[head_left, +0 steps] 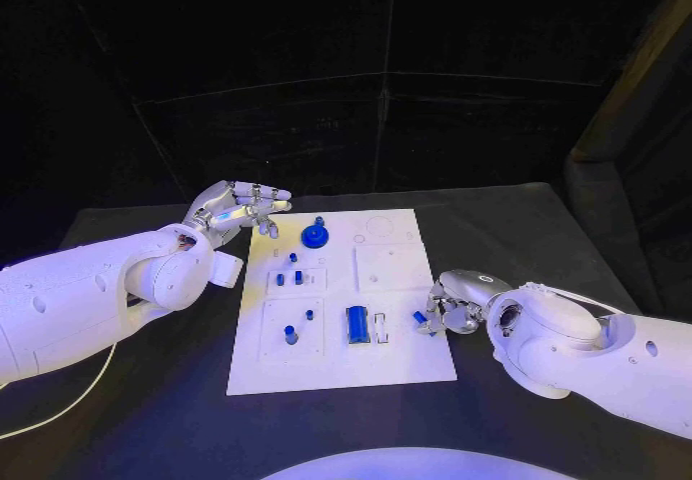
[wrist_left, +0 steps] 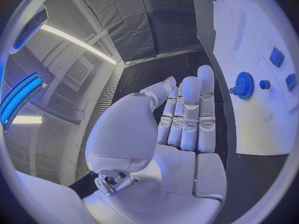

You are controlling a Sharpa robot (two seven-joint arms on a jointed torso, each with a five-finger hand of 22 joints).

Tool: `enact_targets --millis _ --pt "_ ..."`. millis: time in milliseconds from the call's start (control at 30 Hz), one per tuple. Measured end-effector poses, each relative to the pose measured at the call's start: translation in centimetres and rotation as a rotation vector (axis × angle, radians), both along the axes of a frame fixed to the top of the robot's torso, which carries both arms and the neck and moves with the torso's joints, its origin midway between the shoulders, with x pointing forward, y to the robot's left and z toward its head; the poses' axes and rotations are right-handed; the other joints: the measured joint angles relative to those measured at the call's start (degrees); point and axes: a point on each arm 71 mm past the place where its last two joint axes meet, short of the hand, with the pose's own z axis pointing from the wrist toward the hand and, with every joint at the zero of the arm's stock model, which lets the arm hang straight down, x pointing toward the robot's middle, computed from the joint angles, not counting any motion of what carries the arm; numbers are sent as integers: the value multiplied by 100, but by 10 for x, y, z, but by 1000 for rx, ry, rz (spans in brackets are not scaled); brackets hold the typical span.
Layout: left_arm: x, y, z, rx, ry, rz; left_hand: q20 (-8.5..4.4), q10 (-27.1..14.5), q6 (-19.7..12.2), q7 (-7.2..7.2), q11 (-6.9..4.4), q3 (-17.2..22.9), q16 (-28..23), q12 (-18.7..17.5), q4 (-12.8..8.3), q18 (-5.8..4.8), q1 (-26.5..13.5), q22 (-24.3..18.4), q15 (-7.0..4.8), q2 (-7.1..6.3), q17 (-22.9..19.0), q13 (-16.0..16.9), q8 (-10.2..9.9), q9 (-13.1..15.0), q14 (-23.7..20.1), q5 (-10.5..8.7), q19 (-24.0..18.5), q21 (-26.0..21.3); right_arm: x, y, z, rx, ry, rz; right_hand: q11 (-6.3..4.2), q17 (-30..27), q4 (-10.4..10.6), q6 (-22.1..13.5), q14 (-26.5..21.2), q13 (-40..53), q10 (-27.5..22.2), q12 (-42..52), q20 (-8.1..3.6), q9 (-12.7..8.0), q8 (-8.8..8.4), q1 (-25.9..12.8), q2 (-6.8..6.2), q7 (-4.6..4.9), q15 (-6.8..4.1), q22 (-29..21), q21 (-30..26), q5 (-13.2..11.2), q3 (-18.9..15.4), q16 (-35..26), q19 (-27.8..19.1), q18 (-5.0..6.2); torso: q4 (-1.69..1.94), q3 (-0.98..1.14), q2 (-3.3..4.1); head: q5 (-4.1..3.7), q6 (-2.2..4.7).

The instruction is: Assemble the parts on the task board

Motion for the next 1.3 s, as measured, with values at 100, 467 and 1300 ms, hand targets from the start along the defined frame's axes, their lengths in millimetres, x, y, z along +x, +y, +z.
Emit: enact_targets --millis 100,467,1300 --pt "0 0 0 0 0 0 0 0 0 0 0 0 0 0 0 0 0 0 0 0 0 0 0 0 0 0 0 0 2 6 2 -37 -29 33 41 0 -101 -36 -1 -38 -41 -44 0 -16 -83 108 18 49 1 0 0 -280 100 0 0 0 1 0 0 8 -1" --pt "0 1 0 0 2 0 0 0 0 0 0 0 0 0 0 0 0 0 0 0 0 0 0 0 0 0 0 0 3 16 5 -118 -82 89 62 -1 -57 -60 -2 -107 -103 -160 0 -202 -406 161 -16 73 22 -1 0 391 581 0 0 0 -2 1 -1 31 -1" --pt "-1 3 0 0 3 1 0 -21 0 0 -21 0 0 28 0 0 -20 -7 0 20 -13 0 0 0 0 0 0 0 -10 19 7 208 26 -48 31 -2 445 196 -1 2 -67 -107 0 -332 -641 -449 -821 59 20 -2 0 1882 2246 0 1 -1 -3 -4 1 95 -32"
